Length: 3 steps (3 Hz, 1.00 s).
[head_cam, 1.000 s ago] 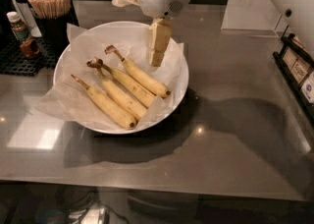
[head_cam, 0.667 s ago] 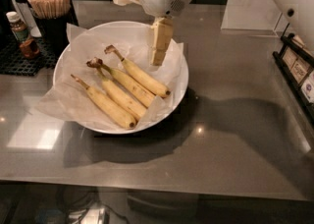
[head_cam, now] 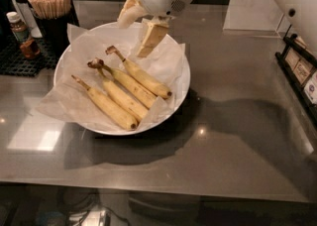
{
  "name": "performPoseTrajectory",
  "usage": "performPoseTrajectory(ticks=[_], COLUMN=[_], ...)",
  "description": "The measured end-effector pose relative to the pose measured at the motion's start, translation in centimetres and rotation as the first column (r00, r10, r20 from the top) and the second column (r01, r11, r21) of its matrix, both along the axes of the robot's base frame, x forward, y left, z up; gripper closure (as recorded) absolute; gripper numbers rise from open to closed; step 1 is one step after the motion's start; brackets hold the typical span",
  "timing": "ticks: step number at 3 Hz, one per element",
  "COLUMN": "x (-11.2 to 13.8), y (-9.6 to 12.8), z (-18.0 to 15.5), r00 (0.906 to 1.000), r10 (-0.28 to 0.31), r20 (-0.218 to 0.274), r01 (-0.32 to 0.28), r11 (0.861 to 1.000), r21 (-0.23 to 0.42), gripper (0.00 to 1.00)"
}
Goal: Pick banana from white bowl
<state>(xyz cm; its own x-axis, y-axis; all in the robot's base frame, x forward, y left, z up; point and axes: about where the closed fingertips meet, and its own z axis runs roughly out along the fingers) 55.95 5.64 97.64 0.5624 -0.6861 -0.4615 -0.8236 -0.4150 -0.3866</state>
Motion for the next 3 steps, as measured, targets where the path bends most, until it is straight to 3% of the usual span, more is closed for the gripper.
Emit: performPoseTrajectory(ticks=[1,2,3], x=[0.0,0.0,-0.03], y=[0.0,0.0,0.05], z=[0.0,0.0,0.09], r00=[1.0,1.0,1.0], r10=[0.0,0.0,0.001], r20=[0.0,0.0,0.003], r01=[0.0,0.0,-0.001], r11=[1.0,1.0,1.0], r21=[0.0,0.0,0.003], gripper=[0.65,0.62,0.39])
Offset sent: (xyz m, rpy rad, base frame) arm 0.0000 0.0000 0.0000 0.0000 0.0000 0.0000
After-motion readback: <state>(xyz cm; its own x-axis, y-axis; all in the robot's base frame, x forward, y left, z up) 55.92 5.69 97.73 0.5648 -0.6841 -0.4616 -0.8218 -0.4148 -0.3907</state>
